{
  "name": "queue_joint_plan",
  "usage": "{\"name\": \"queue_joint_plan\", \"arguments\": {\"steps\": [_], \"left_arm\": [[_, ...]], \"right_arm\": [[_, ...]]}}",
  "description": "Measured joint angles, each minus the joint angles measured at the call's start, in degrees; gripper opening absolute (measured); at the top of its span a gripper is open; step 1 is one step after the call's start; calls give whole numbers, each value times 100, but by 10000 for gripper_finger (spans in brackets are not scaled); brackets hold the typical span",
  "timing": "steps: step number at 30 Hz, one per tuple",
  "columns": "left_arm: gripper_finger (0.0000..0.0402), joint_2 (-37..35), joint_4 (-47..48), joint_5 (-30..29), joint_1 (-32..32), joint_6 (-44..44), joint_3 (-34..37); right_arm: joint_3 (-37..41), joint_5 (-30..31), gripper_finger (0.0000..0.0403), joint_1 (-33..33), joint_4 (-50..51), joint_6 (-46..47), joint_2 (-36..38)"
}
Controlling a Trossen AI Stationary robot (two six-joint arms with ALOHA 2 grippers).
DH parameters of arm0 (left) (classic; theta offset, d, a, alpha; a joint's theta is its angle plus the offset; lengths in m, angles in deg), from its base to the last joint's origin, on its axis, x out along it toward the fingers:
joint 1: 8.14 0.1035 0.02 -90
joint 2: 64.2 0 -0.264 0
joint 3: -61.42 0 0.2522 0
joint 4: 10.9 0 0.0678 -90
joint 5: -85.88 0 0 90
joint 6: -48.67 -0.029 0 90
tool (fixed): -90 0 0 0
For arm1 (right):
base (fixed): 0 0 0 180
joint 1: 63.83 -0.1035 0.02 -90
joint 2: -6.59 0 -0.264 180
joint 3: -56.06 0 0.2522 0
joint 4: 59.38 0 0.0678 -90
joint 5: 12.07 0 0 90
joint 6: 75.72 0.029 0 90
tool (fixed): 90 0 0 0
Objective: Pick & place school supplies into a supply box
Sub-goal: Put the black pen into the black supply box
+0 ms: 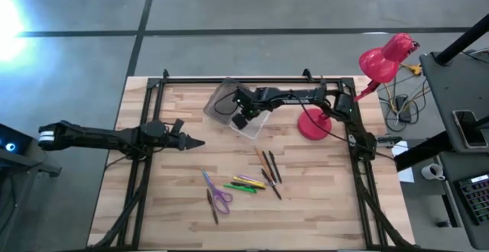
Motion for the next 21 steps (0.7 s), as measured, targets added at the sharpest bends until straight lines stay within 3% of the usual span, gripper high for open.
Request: {"name": "queue_joint_plan", "arguments": {"steps": [6, 21], "left_arm": [[0, 0, 0, 0, 0, 0, 0], [0, -2, -2, -7, 0, 125, 2]], "right_arm": [[2, -16, 9, 14, 457, -268, 115], [-22, -118, 9, 122, -287, -466, -147]]}}
